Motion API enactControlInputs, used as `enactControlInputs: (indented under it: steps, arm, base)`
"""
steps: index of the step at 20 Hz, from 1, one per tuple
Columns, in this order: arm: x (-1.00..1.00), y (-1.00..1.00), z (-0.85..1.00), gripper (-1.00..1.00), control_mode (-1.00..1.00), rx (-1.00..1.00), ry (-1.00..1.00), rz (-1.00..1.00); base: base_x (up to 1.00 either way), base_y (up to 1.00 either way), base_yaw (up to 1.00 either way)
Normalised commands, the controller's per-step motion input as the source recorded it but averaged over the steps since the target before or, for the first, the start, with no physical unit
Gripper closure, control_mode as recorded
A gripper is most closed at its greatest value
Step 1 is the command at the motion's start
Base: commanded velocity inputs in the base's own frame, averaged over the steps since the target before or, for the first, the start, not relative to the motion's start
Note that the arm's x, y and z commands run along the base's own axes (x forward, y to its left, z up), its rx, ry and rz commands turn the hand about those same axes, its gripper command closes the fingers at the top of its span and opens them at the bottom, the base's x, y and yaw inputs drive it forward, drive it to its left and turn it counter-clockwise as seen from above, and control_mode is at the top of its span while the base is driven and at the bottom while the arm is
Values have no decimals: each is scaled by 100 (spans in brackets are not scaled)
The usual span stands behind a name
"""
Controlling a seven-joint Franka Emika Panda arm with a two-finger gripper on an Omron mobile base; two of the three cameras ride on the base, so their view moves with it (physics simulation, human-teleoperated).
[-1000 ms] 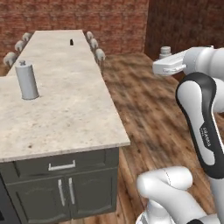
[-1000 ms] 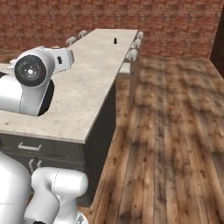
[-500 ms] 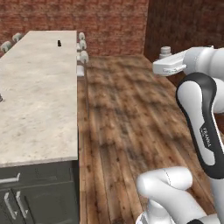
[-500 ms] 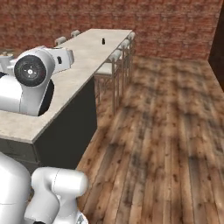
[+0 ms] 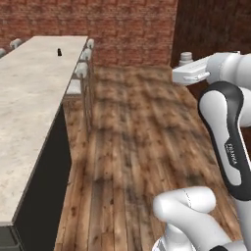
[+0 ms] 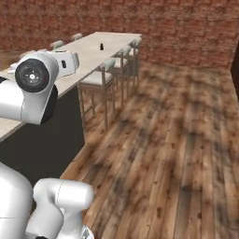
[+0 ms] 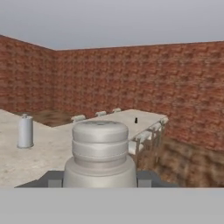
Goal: The dining table condiment station is running low on shaker. Refill the condiment station by opening the cabinet and taking the shaker from the cabinet and placing it on the dining table.
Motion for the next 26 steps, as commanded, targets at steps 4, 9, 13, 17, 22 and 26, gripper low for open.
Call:
enactControlInputs:
  steps: [4,9,13,17,22,26]
  arm:
    - [0,0,0,100,100,0,0,0]
    - [0,0,0,100,100,0,0,0]
    - [0,0,0,100,100,0,0,0]
    - [0,0,0,100,100,0,0,0]
    - [0,0,0,100,100,0,0,0]
    - [0,0,0,100,100,0,0,0]
  base:
    - [100,-80,32]
    - [100,-69,37]
    - [100,-62,41]
    - [100,-75,39]
    - [97,-81,39]
    - [89,-85,39]
